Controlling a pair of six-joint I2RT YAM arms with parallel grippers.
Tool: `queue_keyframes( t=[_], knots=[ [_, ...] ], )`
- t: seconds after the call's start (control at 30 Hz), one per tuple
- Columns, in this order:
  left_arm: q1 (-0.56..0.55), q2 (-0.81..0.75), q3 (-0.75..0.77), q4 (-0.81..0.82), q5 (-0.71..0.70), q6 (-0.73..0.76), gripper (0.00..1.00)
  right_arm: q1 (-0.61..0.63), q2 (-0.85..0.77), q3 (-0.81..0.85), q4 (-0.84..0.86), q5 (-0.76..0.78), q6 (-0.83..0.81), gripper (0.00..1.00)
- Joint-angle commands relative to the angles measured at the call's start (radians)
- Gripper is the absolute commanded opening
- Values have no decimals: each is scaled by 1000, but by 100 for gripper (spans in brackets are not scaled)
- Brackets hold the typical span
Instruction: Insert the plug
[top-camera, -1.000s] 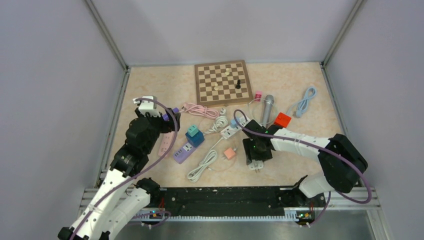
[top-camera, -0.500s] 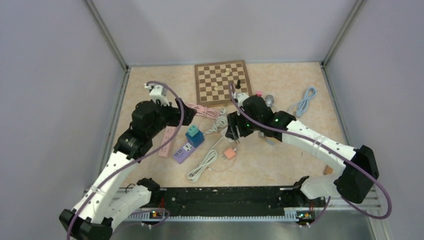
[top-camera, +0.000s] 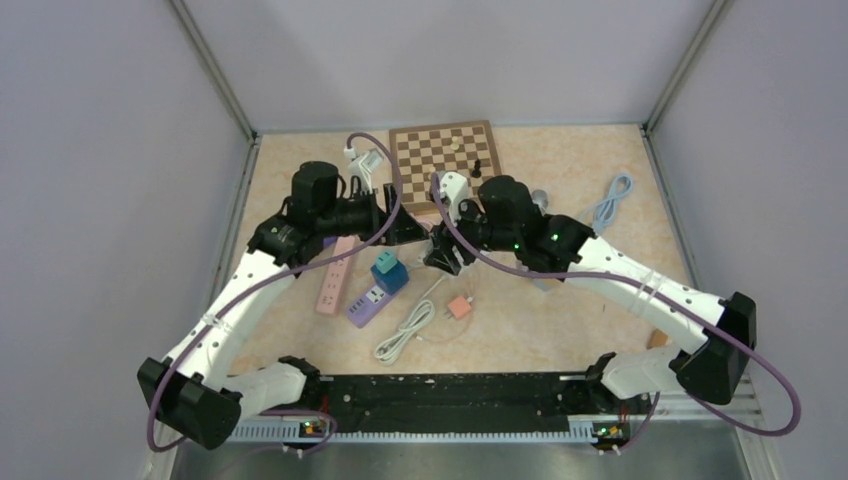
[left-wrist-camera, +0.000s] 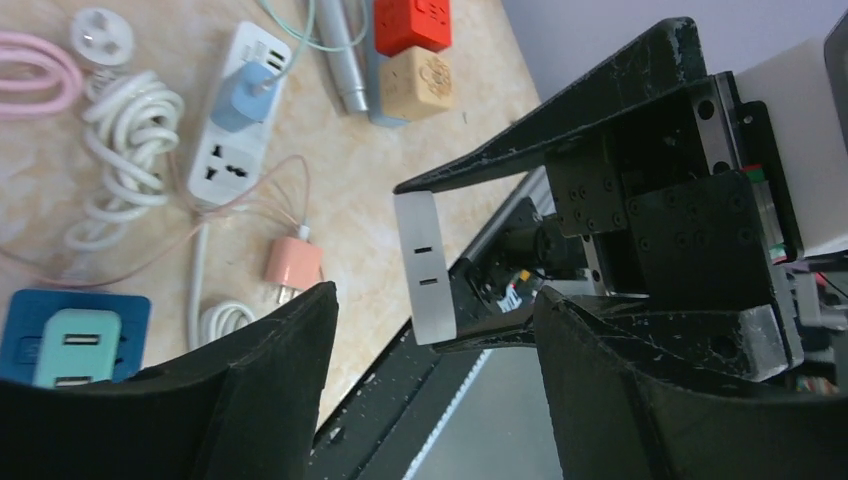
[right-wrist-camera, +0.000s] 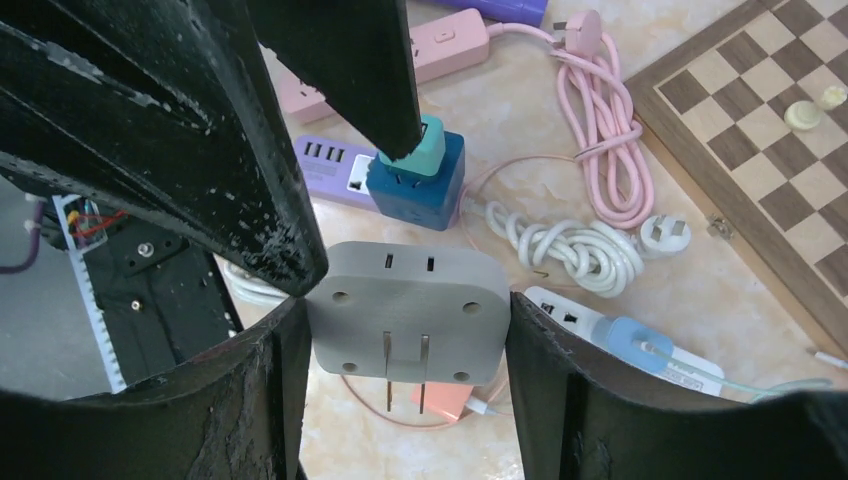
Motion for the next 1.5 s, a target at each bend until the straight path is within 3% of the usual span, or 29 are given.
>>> queue_keyframes(
  t=[0.0, 0.37, 0.67, 0.87, 0.97, 1.0, 1.03, 1.07, 1.17, 1.27, 1.47],
  knots=[
    [3, 18, 10, 22, 162, -37, 75, 15, -7, 48, 64, -28, -120, 38],
    [3, 81, -20, 30, 184, -83, 66, 47, 15, 68, 169, -32, -168, 38],
    [2, 102, -44, 16, 214, -80, 56, 86, 85, 152, 99, 13, -218, 39],
    [2, 105, -62, -1, 252, -70, 36, 91, 127, 215, 21, 38, -223, 39],
    [2, 107, -71, 13, 289, -77, 12, 91, 135, 236, 8, 49, -203, 41],
    [3, 107, -71, 15, 291, -77, 2, 90, 137, 243, 1, 52, -193, 43],
    [2, 106, -70, 17, 293, -78, 0, 90, 137, 244, -2, 51, -186, 47],
    [2, 104, -69, 23, 293, -76, 0, 90, 134, 241, -3, 48, -179, 52],
    [3, 86, -60, 39, 258, -71, 0, 91, 91, 198, 26, 49, -154, 81],
    [7, 63, -57, 74, 224, -70, 0, 90, 2, 109, 91, 50, -136, 98],
    [22, 28, -61, 119, 203, -65, 0, 58, -158, 21, 127, -16, -28, 99]
  ],
)
